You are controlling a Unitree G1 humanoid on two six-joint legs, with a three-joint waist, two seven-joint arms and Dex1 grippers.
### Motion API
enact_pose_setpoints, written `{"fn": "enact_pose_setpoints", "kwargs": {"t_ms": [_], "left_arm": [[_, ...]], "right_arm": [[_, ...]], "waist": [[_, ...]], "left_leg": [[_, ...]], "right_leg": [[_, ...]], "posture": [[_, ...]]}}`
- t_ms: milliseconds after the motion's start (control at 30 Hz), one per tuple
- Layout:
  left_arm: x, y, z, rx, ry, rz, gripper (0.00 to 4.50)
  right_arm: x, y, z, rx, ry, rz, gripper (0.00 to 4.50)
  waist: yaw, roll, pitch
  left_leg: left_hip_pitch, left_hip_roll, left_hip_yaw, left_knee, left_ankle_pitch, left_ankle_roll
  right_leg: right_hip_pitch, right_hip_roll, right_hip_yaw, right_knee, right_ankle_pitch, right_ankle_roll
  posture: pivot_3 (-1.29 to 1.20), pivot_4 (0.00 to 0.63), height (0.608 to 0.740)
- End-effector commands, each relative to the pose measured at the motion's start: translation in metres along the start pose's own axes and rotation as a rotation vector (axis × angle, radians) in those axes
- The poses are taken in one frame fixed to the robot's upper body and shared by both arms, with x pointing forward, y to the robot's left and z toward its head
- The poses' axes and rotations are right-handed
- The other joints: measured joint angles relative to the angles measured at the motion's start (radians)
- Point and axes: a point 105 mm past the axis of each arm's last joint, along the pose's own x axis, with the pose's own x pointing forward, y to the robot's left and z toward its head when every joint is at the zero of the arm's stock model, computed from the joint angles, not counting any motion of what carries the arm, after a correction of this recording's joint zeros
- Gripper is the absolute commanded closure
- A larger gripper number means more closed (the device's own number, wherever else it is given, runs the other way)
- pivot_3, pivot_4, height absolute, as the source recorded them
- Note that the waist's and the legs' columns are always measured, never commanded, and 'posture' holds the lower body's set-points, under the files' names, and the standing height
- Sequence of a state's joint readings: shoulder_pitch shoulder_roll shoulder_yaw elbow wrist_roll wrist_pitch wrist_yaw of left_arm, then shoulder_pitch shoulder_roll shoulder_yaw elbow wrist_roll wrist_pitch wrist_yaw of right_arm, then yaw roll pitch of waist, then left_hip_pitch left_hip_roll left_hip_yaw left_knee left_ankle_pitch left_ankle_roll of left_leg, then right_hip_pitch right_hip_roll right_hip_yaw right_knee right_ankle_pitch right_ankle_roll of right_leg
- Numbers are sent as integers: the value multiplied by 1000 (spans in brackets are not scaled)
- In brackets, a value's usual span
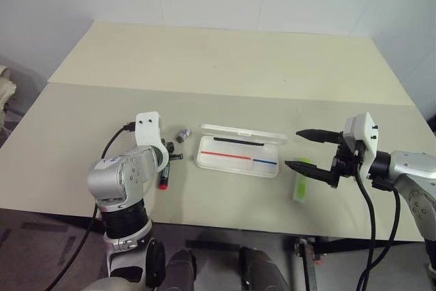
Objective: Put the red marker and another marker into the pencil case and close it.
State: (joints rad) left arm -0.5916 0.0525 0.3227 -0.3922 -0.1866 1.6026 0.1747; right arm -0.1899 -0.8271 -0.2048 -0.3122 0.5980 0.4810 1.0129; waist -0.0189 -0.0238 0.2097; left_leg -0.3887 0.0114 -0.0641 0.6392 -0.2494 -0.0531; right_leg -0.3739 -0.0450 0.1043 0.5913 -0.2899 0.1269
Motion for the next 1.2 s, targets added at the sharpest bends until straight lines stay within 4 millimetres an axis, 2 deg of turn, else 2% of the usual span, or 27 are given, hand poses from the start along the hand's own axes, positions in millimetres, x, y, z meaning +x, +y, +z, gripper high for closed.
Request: {"fn": "enact_pose_setpoints", "kwargs": {"t_ms": [33,167,267,333,367,400,467,567,600,733,833,900,1000,1200], "left_arm": [[-4,12,4,26,-8,30,3957],[-26,15,38,96,-203,-32,3957],[-41,22,49,195,-271,-80,3957],[-51,29,57,257,-313,-97,3957],[-55,35,63,278,-334,-90,3957],[-59,40,68,296,-352,-81,3957],[-70,47,83,359,-421,-80,3957],[-90,42,111,488,-564,-136,3957],[-96,39,118,529,-599,-152,3957],[-118,4,139,796,-760,-318,3957],[-127,-21,145,910,-863,-424,3957],[-130,-37,143,962,-912,-497,3957],[-125,-54,130,1081,-909,-581,3957],[-124,-83,118,1220,-942,-748,3957]], "right_arm": [[-2,-1,13,-45,-28,-7,0],[-1,-2,14,-47,-28,-10,0],[0,-3,15,-48,-27,-12,0],[0,-4,15,-47,-28,-14,0],[-1,-5,15,-47,-30,-16,0],[-1,-5,16,-46,-32,-18,0],[-2,-7,18,-41,-41,-23,0],[-3,-9,26,-26,-80,-33,0],[-3,-9,28,-20,-93,-32,0],[-4,-7,36,6,-138,-35,0],[-5,-8,37,17,-157,-51,0],[-7,-6,40,28,-184,-55,0],[-12,-1,42,34,-192,-41,0],[-28,25,47,-18,-148,69,0]], "waist": [[-7,0,0],[-22,-6,4],[-27,-6,4],[-26,-6,4],[-23,-6,4],[-20,-6,4],[-11,-6,4],[-5,-6,4],[-3,-6,4],[1,-7,4],[0,-7,4],[-3,-7,4],[-6,-6,4],[-9,-7,4]], "left_leg": [[1,0,0,-3,3,1],[1,0,0,-9,6,-3],[0,0,0,-11,7,-2],[-1,0,1,-13,6,-3],[-1,0,1,-15,5,-3],[-2,0,1,-16,5,-3],[-11,1,1,-18,5,-4],[-21,0,1,-17,6,-5],[-21,0,1,-18,6,-5],[-21,0,2,-17,6,-5],[-19,0,3,-17,6,-5],[-19,0,3,-17,6,-4],[-19,0,4,-17,6,-4],[-18,0,5,-14,6,-3]], "right_leg": [[-1,1,0,0,0,0],[-5,2,2,0,1,-2],[-6,2,3,0,0,-2],[-9,1,4,1,1,2],[-11,1,3,3,7,12],[-13,1,4,4,6,12],[-24,1,3,8,5,11],[-37,1,4,15,3,10],[-38,1,4,15,3,10],[-37,0,4,15,3,9],[-35,0,4,15,3,9],[-35,1,5,15,3,9],[-36,1,5,17,2,10],[-36,1,7,20,2,11]], "posture": [[0,150,740],[0,150,740],[0,150,740],[0,150,740],[0,150,740],[0,150,740],[0,150,740],[0,150,740],[0,150,740],[0,150,740],[0,150,740],[0,150,740],[0,150,740],[0,150,740]]}}
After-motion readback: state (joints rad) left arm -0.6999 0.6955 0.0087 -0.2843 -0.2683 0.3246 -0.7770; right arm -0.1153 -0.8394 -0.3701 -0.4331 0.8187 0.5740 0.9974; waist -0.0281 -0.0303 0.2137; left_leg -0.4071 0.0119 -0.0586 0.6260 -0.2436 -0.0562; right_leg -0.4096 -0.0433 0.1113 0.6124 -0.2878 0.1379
